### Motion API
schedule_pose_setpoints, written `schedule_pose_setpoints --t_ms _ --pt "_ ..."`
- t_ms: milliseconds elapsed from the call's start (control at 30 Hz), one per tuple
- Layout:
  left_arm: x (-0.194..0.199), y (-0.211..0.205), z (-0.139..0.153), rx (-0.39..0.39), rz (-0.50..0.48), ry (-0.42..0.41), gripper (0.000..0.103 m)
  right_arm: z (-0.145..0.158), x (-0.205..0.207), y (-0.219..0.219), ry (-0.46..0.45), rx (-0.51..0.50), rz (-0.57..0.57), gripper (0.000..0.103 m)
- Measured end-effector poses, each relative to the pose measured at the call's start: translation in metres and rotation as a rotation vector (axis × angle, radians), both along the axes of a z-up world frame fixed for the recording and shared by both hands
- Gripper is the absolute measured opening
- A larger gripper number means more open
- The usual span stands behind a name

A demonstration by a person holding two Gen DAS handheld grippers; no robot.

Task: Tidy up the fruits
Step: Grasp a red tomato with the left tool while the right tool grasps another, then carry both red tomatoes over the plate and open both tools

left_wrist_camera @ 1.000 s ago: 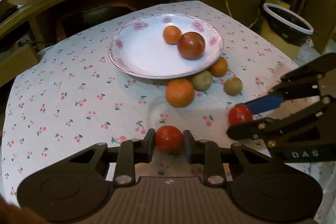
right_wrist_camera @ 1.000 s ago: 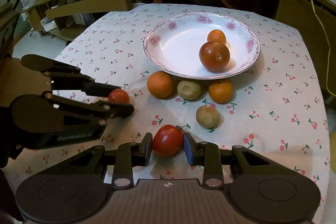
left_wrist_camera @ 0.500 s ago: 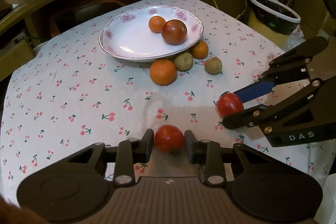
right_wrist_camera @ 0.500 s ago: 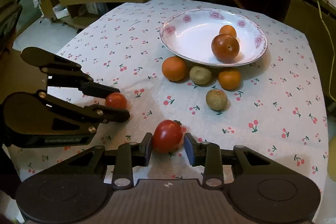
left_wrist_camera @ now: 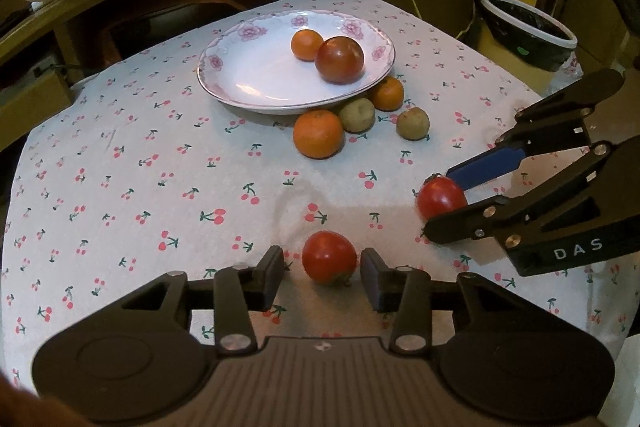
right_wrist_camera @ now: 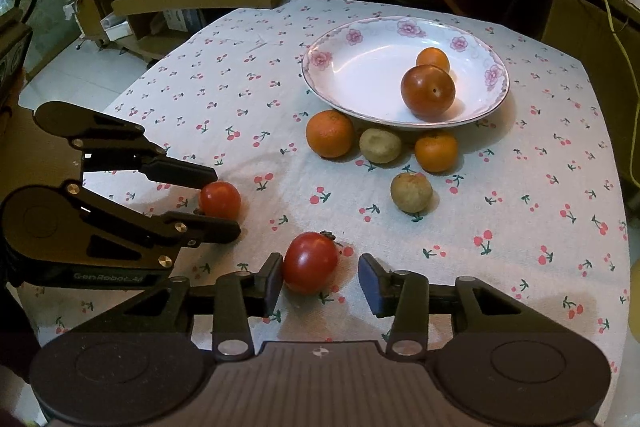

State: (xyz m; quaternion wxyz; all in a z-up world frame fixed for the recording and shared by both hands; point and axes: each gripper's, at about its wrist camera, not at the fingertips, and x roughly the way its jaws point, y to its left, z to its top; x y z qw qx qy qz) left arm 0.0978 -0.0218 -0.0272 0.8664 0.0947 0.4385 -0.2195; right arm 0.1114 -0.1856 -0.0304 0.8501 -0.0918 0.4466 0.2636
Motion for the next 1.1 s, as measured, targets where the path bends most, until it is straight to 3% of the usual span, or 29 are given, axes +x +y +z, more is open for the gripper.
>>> schedule_pose_setpoints --t_ms 167,200,467,833,1100 --pt "-0.001 -0.004 0.002 -0.002 -0.005 0.007 0.033 0.001 0.0 0.004 -0.002 -0.002 0.005 0.039" --pt "-0.001 -0.006 0.002 0.004 -0.008 0.005 0.033 0.001 0.0 0.005 -0.002 -0.004 0.008 0.031" --pt "0.007 -0.01 0.01 -0.008 -0.002 -0.007 0.033 0.01 0.002 0.003 -0.024 0.003 -0.016 0.031" --pt "0.05 -0.02 0.042 -0.031 0.046 -0.102 0.033 0.038 0.035 0.0 -0.112 0.051 -0.092 0.031" --pt "0.084 -0.03 0.038 -0.009 0.072 -0.121 0.033 0.039 0.068 -0.008 -0.124 0.057 -0.162 0.031"
